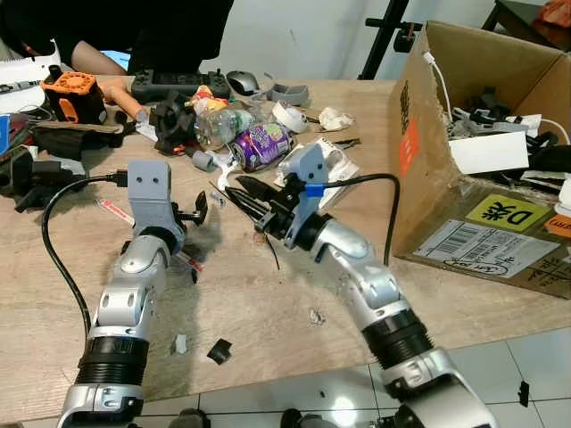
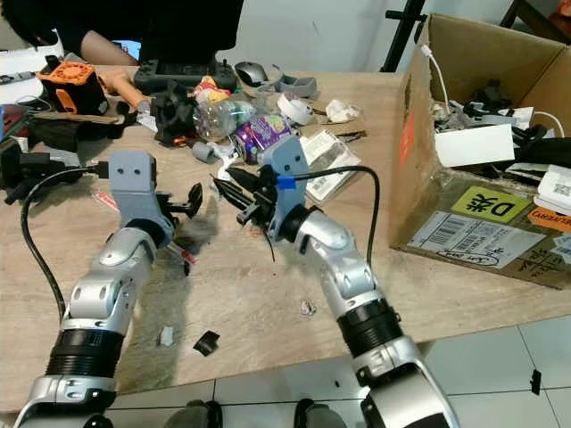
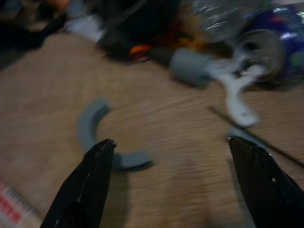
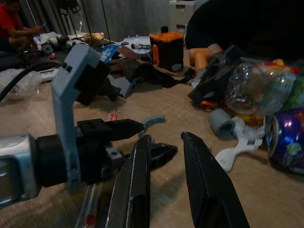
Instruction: Picking trash to rubbish bin
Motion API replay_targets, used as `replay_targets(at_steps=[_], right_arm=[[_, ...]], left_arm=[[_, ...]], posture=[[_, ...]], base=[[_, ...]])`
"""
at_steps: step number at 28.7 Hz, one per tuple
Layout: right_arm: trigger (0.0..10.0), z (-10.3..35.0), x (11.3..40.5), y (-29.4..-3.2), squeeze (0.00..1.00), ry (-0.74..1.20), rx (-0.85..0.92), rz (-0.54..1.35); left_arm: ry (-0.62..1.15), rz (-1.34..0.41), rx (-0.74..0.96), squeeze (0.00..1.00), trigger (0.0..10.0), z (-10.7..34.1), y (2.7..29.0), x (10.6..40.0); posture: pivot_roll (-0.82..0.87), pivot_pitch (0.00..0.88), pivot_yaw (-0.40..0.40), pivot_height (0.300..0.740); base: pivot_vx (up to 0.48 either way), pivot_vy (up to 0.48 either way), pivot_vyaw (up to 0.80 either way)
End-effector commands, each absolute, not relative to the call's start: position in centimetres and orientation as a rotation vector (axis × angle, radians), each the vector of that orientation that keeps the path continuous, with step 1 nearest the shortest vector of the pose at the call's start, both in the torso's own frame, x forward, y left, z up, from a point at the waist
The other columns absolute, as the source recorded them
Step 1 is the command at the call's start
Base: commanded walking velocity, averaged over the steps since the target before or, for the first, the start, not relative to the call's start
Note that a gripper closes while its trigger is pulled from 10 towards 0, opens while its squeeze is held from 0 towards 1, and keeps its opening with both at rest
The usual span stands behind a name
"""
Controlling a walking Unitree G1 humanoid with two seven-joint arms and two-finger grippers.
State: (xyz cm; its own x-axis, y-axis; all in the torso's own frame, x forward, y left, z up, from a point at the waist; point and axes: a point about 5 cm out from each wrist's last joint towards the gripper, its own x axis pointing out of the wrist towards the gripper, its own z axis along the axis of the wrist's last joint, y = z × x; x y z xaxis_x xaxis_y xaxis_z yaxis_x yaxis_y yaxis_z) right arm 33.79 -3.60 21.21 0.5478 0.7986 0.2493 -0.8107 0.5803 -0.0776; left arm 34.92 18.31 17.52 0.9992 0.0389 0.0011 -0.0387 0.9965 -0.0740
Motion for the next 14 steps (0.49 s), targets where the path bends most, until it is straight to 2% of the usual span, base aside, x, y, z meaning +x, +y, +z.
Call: replay_targets(at_steps=[1,5,14], right_arm=[[10.0,21.1,33.7,-4.1,0.00,-0.272,0.055,0.935],[10.0,21.0,33.3,-4.0,0.00,-0.264,0.064,0.925],[10.0,20.5,32.6,-3.5,0.00,-0.251,0.071,0.933]], left_arm=[[0.042,0.083,-0.141,1.00,10.0,16.3,18.5,35.0],[0.040,0.160,-0.202,1.00,10.0,16.1,19.0,35.7],[-0.013,0.232,-0.191,1.00,10.0,16.9,19.9,36.4]], posture=[[0.07,0.244,-0.067,0.740],[0.06,0.239,-0.064,0.740],[0.06,0.267,-0.054,0.740]], base=[[0.000,0.000,0.00],[0.000,0.000,0.00],[0.000,0.000,0.00]])
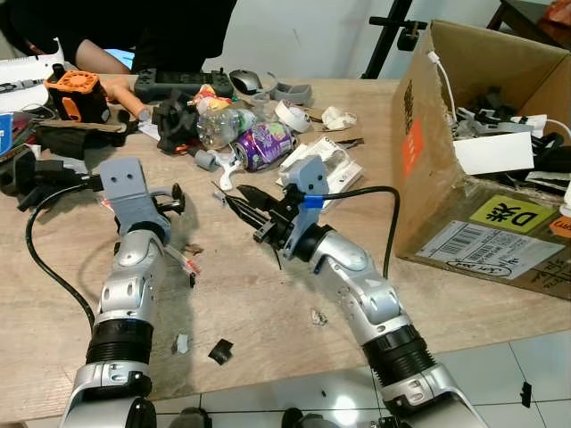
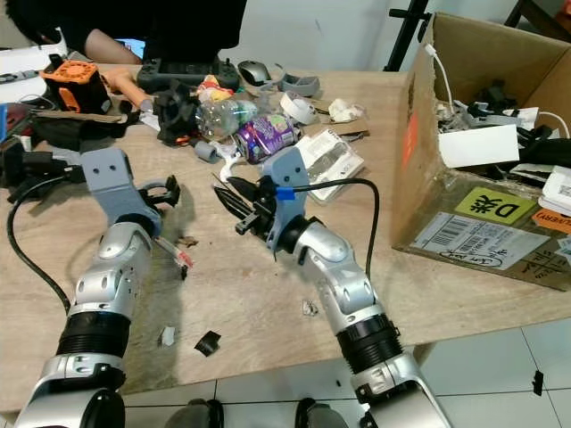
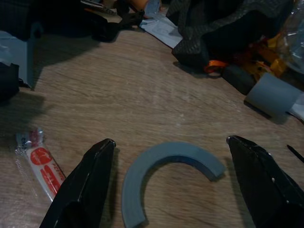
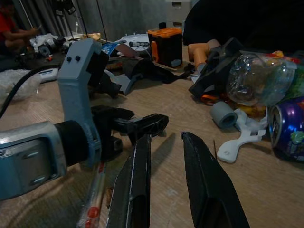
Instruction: Picking trash to rubbish bin
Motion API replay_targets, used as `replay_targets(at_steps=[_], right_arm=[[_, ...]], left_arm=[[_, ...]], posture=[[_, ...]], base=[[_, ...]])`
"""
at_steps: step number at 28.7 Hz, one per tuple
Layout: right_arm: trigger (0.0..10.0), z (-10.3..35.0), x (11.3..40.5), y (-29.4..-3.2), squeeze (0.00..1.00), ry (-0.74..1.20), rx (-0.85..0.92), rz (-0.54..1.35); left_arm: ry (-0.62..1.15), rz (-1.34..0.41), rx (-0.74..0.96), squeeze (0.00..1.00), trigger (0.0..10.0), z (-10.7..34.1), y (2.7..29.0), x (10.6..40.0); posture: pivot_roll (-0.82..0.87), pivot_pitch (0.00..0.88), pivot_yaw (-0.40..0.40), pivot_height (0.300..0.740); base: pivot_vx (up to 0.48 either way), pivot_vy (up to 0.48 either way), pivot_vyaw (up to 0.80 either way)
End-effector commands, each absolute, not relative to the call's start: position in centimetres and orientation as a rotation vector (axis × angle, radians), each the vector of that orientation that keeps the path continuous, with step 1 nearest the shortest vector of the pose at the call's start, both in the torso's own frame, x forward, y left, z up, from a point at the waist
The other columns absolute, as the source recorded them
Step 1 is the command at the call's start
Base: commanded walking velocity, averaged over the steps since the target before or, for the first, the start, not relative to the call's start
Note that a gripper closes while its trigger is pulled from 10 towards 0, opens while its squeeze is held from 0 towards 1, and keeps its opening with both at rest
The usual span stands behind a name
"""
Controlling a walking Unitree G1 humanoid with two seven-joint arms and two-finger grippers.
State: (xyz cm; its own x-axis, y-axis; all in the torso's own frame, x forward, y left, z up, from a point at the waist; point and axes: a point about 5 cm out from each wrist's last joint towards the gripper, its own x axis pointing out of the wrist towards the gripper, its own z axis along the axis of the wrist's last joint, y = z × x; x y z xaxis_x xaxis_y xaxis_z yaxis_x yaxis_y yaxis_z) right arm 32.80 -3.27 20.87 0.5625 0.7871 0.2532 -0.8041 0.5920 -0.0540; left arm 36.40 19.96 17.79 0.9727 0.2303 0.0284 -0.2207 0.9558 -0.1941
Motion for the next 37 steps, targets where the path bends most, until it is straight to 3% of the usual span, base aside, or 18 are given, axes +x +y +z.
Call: replay_targets(at_steps=[1,5,6,7,10,11,12,13,14,16,18,19,33,37], right_arm=[[10.0,20.5,32.5,-3.5,0.00,-0.249,0.074,0.930],[10.0,20.4,32.5,-3.6,0.00,-0.242,0.076,0.918],[10.0,20.4,32.5,-3.7,0.00,-0.240,0.076,0.915],[10.0,20.4,32.5,-3.7,0.00,-0.240,0.078,0.911],[10.0,20.3,32.5,-3.9,0.00,-0.237,0.082,0.906],[10.0,20.3,32.6,-3.9,0.00,-0.235,0.083,0.903],[10.0,20.3,32.5,-4.0,0.00,-0.232,0.082,0.902],[10.0,20.3,32.5,-4.0,0.00,-0.232,0.082,0.902],[10.0,20.2,32.5,-4.1,0.00,-0.227,0.079,0.901],[10.0,20.2,32.5,-4.1,0.00,-0.227,0.079,0.901],[10.0,20.1,32.6,-4.1,0.00,-0.222,0.074,0.902],[10.0,20.2,32.7,-4.1,0.00,-0.221,0.071,0.902],[10.0,20.4,32.9,-4.5,0.00,-0.225,0.070,0.888],[10.0,21.1,33.2,-4.6,0.00,-0.252,0.096,0.867]], left_arm=[[-0.003,0.221,-0.187,1.00,10.0,16.7,19.8,36.5],[0.041,0.190,-0.125,1.00,10.0,15.9,19.6,36.6],[0.051,0.174,-0.099,1.00,1.7,15.7,19.5,36.6],[0.054,0.162,-0.091,1.00,0.0,15.6,19.4,36.5],[0.055,0.136,-0.095,0.98,0.0,15.5,19.2,36.5],[0.053,0.126,-0.097,0.90,0.0,15.5,19.1,36.5],[0.051,0.114,-0.095,0.68,0.0,15.5,18.9,36.5],[0.051,0.114,-0.095,0.68,0.0,15.5,18.9,36.5],[0.048,0.092,-0.082,0.38,0.0,15.4,18.7,36.4],[0.048,0.092,-0.082,0.38,0.0,15.4,18.7,36.4],[0.052,0.083,-0.073,0.08,0.0,15.4,18.6,36.4],[0.065,0.079,-0.069,0.00,0.0,15.2,18.7,36.4],[0.018,0.061,-0.086,0.00,0.0,16.0,18.8,36.4],[-0.093,0.016,-0.205,0.00,0.0,18.0,18.7,36.3]], posture=[[0.06,0.267,-0.054,0.740],[0.06,0.280,-0.045,0.740],[0.06,0.268,-0.042,0.740],[0.06,0.268,-0.042,0.740],[0.06,0.275,-0.044,0.740],[0.06,0.275,-0.044,0.740],[0.06,0.275,-0.045,0.740],[0.06,0.275,-0.045,0.740],[0.06,0.267,-0.047,0.740],[0.06,0.267,-0.047,0.740],[0.06,0.278,-0.048,0.740],[0.06,0.264,-0.049,0.740],[0.06,0.252,-0.053,0.740],[0.06,0.250,-0.053,0.740]], base=[[0.000,0.000,0.00],[0.000,0.000,0.00],[0.000,0.000,0.00],[0.000,0.000,0.00],[0.000,0.000,0.00],[0.000,0.000,0.00],[0.000,0.000,0.00],[0.000,0.000,0.00],[0.000,0.000,0.00],[0.000,0.000,0.00],[0.000,0.000,0.00],[0.000,0.000,0.00],[0.000,0.000,0.00],[0.000,0.000,0.00]])
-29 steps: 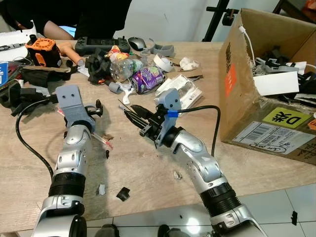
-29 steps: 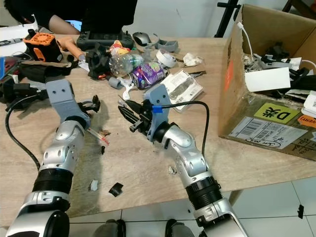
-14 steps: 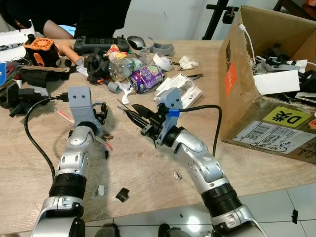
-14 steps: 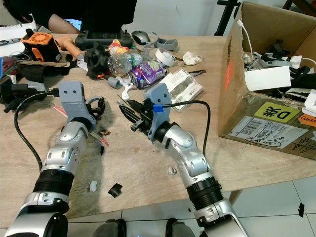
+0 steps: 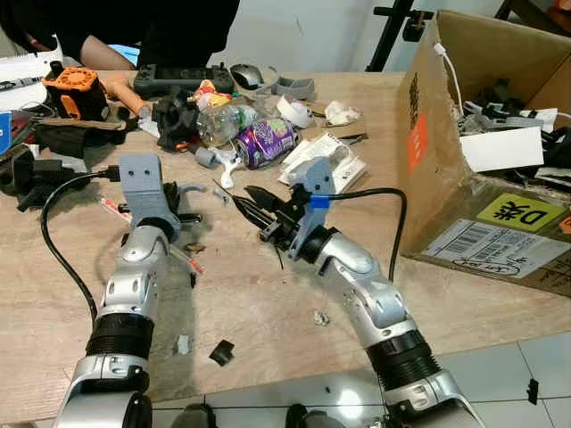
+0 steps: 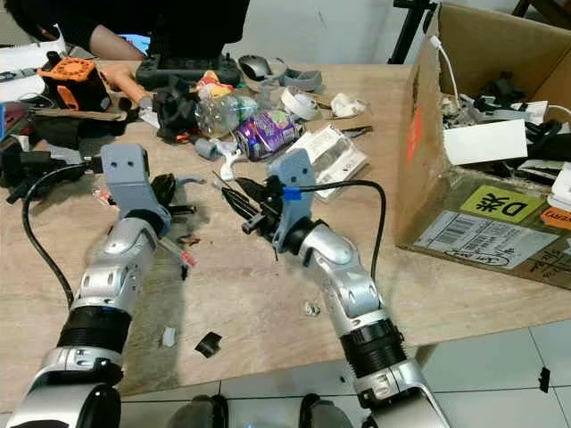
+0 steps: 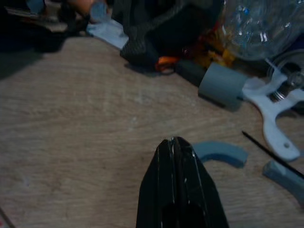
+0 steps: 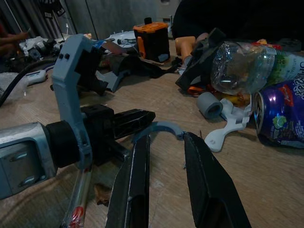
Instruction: Picking trash to rubbish bin
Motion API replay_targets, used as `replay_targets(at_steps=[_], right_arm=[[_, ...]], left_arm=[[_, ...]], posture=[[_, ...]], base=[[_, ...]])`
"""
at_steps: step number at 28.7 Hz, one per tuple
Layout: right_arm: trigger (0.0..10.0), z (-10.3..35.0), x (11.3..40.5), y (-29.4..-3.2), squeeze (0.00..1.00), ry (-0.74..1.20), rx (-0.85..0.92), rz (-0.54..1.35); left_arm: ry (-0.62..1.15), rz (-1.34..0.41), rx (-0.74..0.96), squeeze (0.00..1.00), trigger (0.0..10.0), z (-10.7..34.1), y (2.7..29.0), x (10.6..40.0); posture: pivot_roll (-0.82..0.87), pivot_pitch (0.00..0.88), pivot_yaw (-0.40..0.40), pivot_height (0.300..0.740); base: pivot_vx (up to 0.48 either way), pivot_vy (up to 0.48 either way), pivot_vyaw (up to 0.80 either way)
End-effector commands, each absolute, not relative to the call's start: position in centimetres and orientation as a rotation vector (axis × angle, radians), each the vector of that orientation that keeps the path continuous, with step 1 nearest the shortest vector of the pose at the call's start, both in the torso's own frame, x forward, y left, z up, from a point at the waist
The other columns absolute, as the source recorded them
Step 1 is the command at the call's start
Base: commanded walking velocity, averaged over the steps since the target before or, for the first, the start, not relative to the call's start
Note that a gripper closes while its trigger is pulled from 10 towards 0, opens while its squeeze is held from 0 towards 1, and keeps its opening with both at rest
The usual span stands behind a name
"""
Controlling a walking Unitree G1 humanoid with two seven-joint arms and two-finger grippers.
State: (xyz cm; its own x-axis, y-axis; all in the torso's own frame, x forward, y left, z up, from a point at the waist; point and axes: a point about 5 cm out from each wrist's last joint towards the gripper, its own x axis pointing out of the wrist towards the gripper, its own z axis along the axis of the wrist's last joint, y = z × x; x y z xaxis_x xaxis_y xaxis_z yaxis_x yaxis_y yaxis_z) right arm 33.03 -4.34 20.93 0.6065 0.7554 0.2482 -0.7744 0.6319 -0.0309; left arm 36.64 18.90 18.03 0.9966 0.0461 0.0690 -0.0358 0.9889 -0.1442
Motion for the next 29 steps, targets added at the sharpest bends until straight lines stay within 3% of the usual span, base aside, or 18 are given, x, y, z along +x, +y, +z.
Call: replay_targets(at_steps=[1,4,6,13,17,18,19,20,21,29], right_arm=[[10.0,21.1,33.2,-4.6,0.00,-0.252,0.096,0.867],[10.0,21.5,33.3,-4.7,0.00,-0.266,0.117,0.858],[10.0,22.5,33.4,-5.1,0.00,-0.315,0.185,0.831],[10.0,23.0,33.6,-5.3,0.00,-0.339,0.211,0.827],[10.0,23.0,33.6,-5.2,0.00,-0.337,0.210,0.831],[10.0,22.8,33.5,-5.1,0.00,-0.332,0.206,0.838],[10.0,22.7,33.4,-4.8,0.00,-0.328,0.198,0.847],[10.0,22.7,33.4,-4.8,0.00,-0.328,0.198,0.847],[10.0,22.6,33.3,-4.6,0.00,-0.323,0.193,0.856],[10.0,22.3,33.2,-4.5,0.00,-0.313,0.181,0.867]], left_arm=[[-0.093,0.016,-0.205,0.00,0.0,18.0,18.7,36.3],[-0.139,-0.013,-0.244,0.00,0.0,18.8,18.5,36.3],[-0.307,-0.094,-0.414,0.00,0.0,21.8,18.3,35.5],[-0.480,-0.146,-0.562,0.00,0.0,24.5,19.4,34.2],[-0.468,-0.153,-0.515,0.00,0.0,24.5,19.6,34.2],[-0.402,-0.155,-0.369,0.00,0.0,23.7,19.4,34.4],[-0.309,-0.152,-0.172,0.00,7.4,22.4,19.1,34.6],[-0.309,-0.152,-0.172,0.00,7.4,22.4,19.1,34.6],[-0.245,-0.150,-0.068,1.00,10.0,21.3,18.9,34.7],[-0.185,-0.077,-0.076,1.00,10.0,20.1,19.0,34.8]], posture=[[0.06,0.250,-0.053,0.740],[0.06,0.256,-0.053,0.740],[0.06,0.239,-0.056,0.740],[0.07,0.234,-0.058,0.740],[0.08,0.235,-0.061,0.740],[0.08,0.253,-0.063,0.740],[0.08,0.231,-0.064,0.740],[0.08,0.231,-0.064,0.740],[0.08,0.223,-0.063,0.740],[0.07,0.228,-0.060,0.740]], base=[[0.000,0.000,0.00],[0.000,0.000,0.00],[0.000,0.000,0.00],[0.000,0.000,0.00],[0.000,0.000,0.00],[0.000,0.000,0.00],[0.000,0.000,0.00],[0.000,0.000,0.00],[0.000,0.000,0.00],[0.000,0.000,0.00]])
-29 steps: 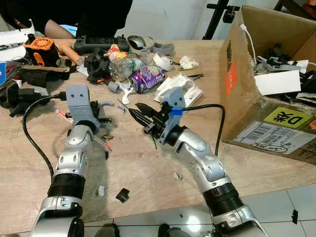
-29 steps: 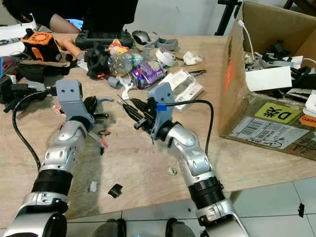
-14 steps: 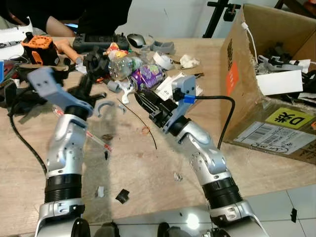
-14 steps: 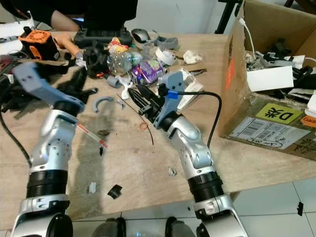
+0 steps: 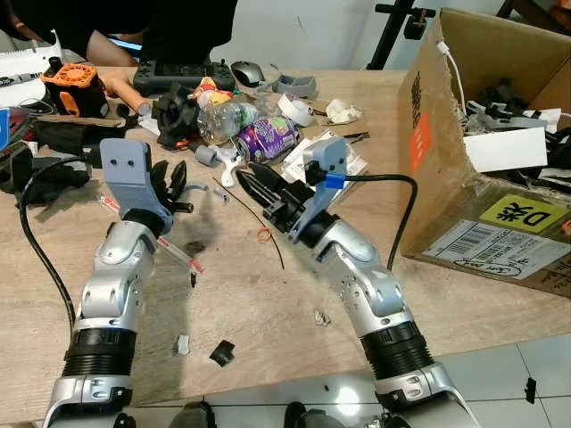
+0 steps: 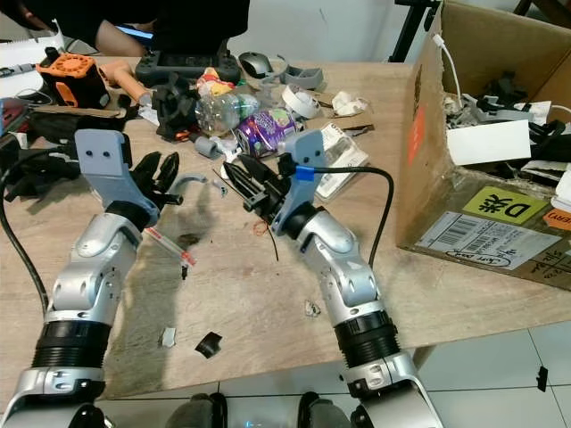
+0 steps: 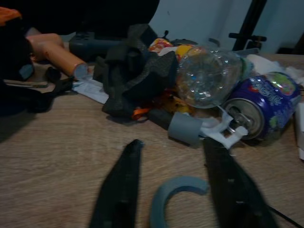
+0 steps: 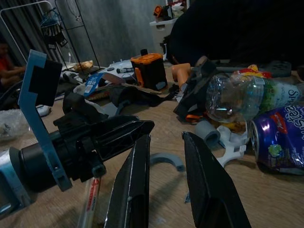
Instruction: Picking trash to rubbish bin
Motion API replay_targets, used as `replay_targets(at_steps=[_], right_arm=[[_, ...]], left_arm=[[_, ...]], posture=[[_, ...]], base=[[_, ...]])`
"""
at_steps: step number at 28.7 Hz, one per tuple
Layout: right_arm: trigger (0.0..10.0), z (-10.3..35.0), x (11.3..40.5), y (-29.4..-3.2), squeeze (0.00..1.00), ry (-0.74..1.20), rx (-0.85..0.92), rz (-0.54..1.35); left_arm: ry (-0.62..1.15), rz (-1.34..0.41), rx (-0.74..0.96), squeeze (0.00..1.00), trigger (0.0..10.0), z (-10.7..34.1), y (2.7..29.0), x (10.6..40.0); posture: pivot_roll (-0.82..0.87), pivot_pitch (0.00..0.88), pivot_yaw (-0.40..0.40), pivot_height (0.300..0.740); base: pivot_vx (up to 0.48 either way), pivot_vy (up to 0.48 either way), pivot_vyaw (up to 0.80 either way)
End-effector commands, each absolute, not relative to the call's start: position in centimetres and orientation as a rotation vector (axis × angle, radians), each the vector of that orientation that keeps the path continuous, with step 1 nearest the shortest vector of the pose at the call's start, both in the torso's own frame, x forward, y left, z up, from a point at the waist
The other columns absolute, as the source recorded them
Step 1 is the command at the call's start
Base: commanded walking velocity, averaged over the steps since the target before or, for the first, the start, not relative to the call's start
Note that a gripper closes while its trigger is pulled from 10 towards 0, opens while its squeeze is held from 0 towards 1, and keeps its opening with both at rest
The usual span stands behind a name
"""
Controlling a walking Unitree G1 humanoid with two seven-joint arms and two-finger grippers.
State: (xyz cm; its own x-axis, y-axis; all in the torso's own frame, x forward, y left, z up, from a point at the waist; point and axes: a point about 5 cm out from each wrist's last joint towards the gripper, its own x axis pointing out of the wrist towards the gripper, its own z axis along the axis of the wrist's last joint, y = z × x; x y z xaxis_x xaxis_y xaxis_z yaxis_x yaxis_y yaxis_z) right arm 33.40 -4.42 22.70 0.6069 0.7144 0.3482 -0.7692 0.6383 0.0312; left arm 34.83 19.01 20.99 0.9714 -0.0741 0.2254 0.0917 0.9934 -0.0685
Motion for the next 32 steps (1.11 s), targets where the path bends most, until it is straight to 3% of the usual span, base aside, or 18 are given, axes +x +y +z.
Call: replay_targets(at_steps=[1,14,15,23,25,32], right_arm=[[10.0,22.2,33.1,-4.5,0.00,-0.311,0.178,0.867],[10.0,21.5,33.0,-4.3,0.00,-0.286,0.157,0.876],[10.0,21.4,32.9,-4.3,0.00,-0.286,0.155,0.877],[10.0,21.4,33.1,-4.5,0.00,-0.281,0.151,0.873],[10.0,21.3,33.1,-4.5,0.00,-0.276,0.147,0.874],[10.0,21.1,33.0,-4.3,0.00,-0.263,0.141,0.881]], left_arm=[[-0.181,-0.079,-0.072,1.00,10.0,20.1,19.0,34.8],[-0.004,-0.100,0.109,1.00,10.0,17.6,18.7,34.6],[0.050,-0.069,0.107,0.01,10.0,16.8,19.0,34.6],[0.199,-0.025,0.124,0.00,10.0,14.7,19.4,34.3],[0.228,-0.028,0.123,0.00,0.0,14.4,19.6,34.1],[0.287,-0.054,0.084,0.00,0.0,13.8,19.3,33.8]], posture=[[0.07,0.242,-0.060,0.740],[0.07,0.236,-0.061,0.740],[0.07,0.223,-0.061,0.740],[0.07,0.225,-0.064,0.740],[0.07,0.231,-0.066,0.740],[0.07,0.231,-0.067,0.740]], base=[[0.000,0.000,0.00],[0.000,0.000,0.00],[0.000,0.000,0.00],[0.000,0.000,0.00],[0.000,0.000,0.00],[0.000,0.000,0.00]])
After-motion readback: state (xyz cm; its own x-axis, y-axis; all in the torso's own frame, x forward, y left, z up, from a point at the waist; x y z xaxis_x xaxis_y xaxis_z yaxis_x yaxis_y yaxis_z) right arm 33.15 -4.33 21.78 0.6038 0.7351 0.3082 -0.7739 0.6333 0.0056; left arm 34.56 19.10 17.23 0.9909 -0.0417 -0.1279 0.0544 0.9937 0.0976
